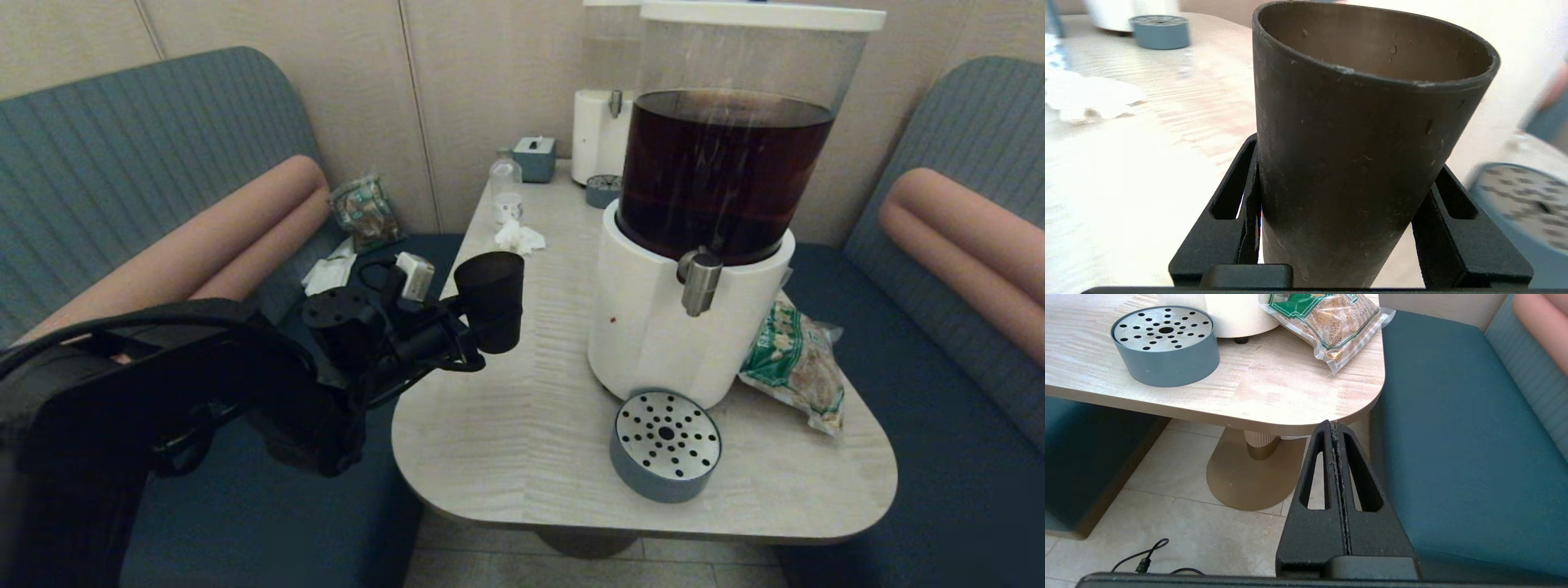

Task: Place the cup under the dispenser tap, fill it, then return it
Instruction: Place the cup next to the water dispenser

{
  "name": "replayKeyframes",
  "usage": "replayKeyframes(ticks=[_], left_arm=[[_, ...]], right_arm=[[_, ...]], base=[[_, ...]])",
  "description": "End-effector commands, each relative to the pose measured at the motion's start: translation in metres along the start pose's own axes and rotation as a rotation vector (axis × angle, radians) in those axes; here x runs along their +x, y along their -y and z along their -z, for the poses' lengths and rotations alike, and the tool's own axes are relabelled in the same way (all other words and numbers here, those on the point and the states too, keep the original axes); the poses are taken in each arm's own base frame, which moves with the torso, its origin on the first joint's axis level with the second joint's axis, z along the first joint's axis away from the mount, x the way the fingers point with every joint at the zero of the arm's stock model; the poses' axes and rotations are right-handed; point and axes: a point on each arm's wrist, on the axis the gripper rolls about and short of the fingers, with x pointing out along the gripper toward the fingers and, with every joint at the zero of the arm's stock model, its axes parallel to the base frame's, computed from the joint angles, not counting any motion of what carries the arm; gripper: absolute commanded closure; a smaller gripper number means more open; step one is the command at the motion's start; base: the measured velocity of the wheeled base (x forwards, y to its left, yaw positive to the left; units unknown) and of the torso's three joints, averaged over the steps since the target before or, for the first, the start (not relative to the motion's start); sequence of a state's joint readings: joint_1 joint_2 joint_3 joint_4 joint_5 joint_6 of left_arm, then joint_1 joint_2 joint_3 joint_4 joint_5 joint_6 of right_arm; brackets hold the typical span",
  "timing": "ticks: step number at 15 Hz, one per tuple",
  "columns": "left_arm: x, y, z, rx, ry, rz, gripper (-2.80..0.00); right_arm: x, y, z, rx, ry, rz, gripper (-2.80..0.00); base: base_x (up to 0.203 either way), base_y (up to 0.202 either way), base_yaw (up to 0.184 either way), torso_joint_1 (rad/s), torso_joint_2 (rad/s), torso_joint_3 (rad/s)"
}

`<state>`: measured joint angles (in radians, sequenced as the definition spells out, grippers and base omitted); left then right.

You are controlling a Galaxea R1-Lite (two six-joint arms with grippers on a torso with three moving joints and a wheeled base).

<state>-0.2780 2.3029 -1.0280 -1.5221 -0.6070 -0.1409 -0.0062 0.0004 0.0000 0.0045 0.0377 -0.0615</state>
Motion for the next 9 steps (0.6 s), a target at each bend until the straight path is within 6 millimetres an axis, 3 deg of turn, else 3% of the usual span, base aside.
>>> replayKeyframes(ticks=[1, 4, 9], left_arm=[[0.003, -0.021, 0.03, -0.012, -0.018, -0.027, 0.0], [0.003, -0.036, 0.053, -0.021, -0.033, -0.052, 0.0], [0.003, -0.051, 0.066, -0.012, -0.026, -0.07, 0.0]], right_arm=[[0.0, 0.0, 0.0, 0.0, -0.002, -0.001, 0.0], [0.0, 0.0, 0.0, 0.0, -0.001, 0.001, 0.0], [0.0, 0.0, 0.0, -0.001, -0.001, -0.001, 0.0]], base=[[0.0, 0.0, 0.0, 0.0, 0.0, 0.0], [0.0, 0.0, 0.0, 0.0, 0.0, 0.0], [0.0, 0.0, 0.0, 0.0, 0.0, 0.0]])
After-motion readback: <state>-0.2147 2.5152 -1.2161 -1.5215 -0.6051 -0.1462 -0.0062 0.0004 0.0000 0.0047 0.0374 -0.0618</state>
